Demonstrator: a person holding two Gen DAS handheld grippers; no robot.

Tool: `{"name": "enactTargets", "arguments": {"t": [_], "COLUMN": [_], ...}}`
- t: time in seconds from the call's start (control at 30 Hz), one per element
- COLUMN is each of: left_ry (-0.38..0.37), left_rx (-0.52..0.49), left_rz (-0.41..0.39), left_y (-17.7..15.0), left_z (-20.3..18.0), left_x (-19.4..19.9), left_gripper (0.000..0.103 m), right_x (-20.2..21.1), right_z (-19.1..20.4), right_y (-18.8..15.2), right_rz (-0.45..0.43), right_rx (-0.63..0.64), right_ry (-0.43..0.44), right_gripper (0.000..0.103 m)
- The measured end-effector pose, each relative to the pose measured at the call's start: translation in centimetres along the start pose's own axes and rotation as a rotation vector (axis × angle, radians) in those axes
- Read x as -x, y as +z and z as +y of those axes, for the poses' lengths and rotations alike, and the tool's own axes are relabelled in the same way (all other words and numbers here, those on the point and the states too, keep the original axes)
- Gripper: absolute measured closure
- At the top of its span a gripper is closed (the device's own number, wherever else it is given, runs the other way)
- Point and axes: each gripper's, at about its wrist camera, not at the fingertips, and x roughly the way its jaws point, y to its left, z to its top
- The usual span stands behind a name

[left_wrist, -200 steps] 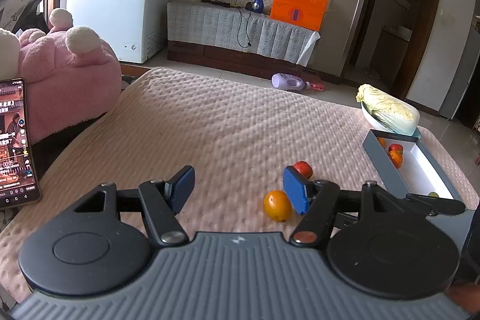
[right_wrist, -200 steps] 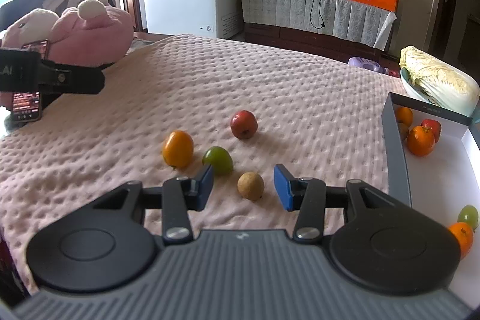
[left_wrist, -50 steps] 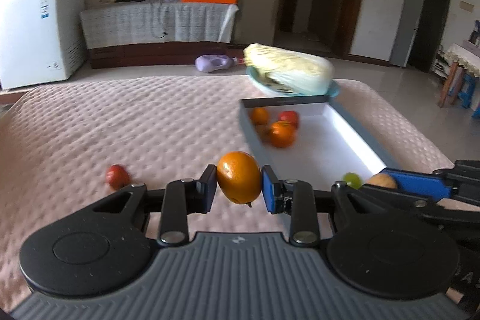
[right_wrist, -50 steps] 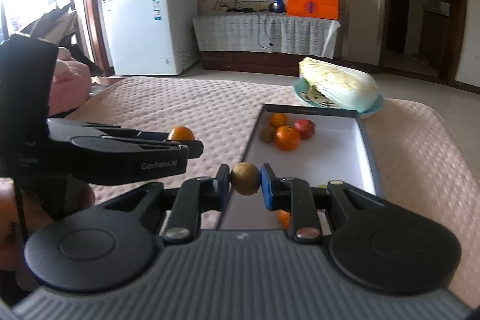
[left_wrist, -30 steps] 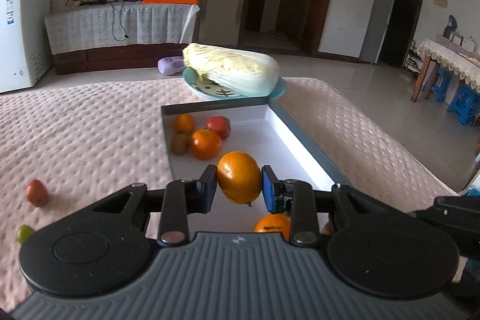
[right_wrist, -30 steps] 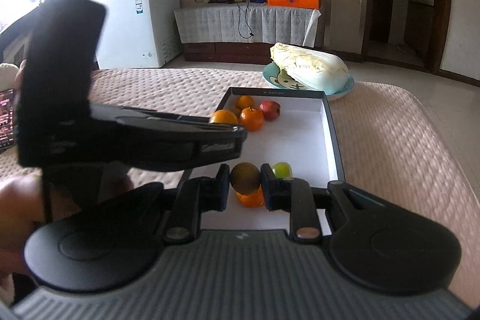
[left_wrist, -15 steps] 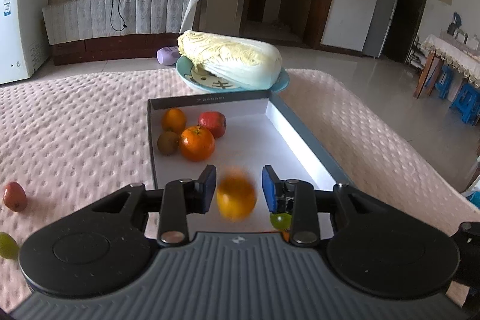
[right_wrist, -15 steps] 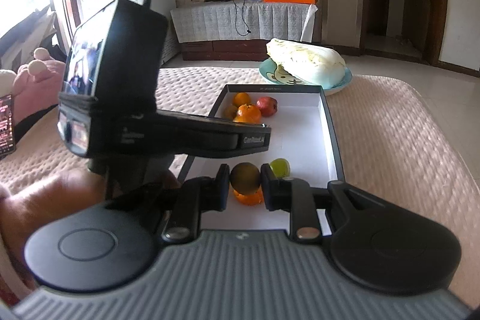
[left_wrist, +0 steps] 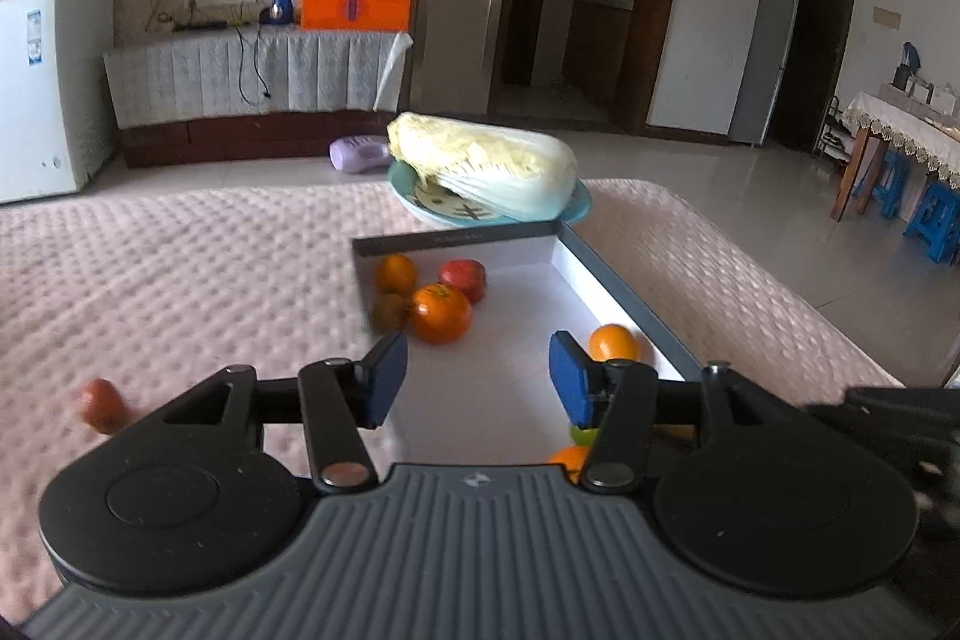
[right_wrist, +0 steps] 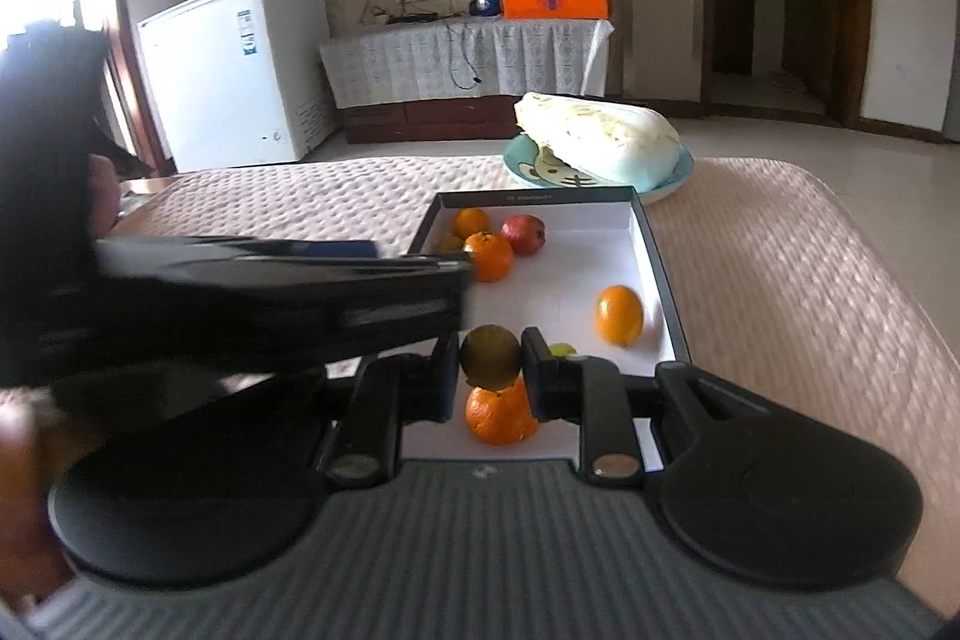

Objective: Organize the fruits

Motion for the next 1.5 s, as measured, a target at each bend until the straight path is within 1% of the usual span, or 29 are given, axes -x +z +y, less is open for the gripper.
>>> {"name": "enactTargets", "arguments": {"t": [0.27, 0.4, 0.53, 0.63, 0.73, 0.83, 0.93, 0.97, 1.0, 1.03, 1.2, 1.3, 1.5], "left_ry": [0.051, 0.078, 0.110, 0.128, 0.127, 0.141, 0.158, 0.161, 0.167, 0.172, 0.215, 0.246, 0.301], "left_rx": [-0.017, -0.017, 0.012, 0.044, 0.039, 0.005, 0.023, 0.037, 0.048, 0.056, 0.061, 0.093, 0.110], "left_rz": [-0.025, -0.031, -0.037, -0.035, -0.022, -0.023, -0.001, 0.003, 0.006, 0.009, 0.019, 0.031, 0.050], "left_y": [-0.5, -1.3, -2.1, -2.9, -3.6, -3.9, -4.2, -4.2, -4.2, -4.1, -4.2, -4.2, -4.5], "left_z": [3.0, 4.7, 6.6, 7.8, 8.4, 8.4, 9.4, 9.9, 10.2, 10.6, 12.0, 13.1, 14.4], "left_x": [5.4, 8.5, 11.6, 13.4, 14.5, 14.6, 14.1, 14.1, 13.9, 13.8, 13.4, 13.0, 11.6], "left_gripper": [0.044, 0.044, 0.044, 0.038, 0.038, 0.038, 0.038, 0.038, 0.038, 0.038, 0.038, 0.038, 0.038], "right_x": [-1.7, -2.3, -3.1, -3.6, -3.9, -4.1, -4.1, -4.0, -4.0, -3.9, -3.3, -2.9, -2.7], "right_z": [0.7, 1.2, 1.5, 1.5, 1.7, 2.0, 2.0, 2.0, 2.0, 2.0, 2.1, 2.1, 4.3], "right_y": [0.4, 0.6, 0.7, 0.8, 0.8, 0.8, 0.9, 0.9, 1.0, 1.0, 1.3, 1.4, 1.5], "right_rz": [0.016, 0.019, 0.021, 0.026, 0.032, 0.033, 0.025, 0.021, 0.017, 0.008, -0.023, -0.038, -0.069], "right_rx": [-0.034, -0.047, -0.039, -0.052, -0.054, -0.056, -0.070, -0.070, -0.071, -0.071, -0.059, -0.076, -0.034], "right_ry": [-0.017, -0.028, -0.042, -0.043, -0.048, -0.075, -0.074, -0.073, -0.072, -0.072, -0.064, -0.046, 0.017], "right_gripper": [0.078, 0.078, 0.078, 0.078, 0.077, 0.077, 0.077, 0.073, 0.066, 0.065, 0.064, 0.064, 0.064]}}
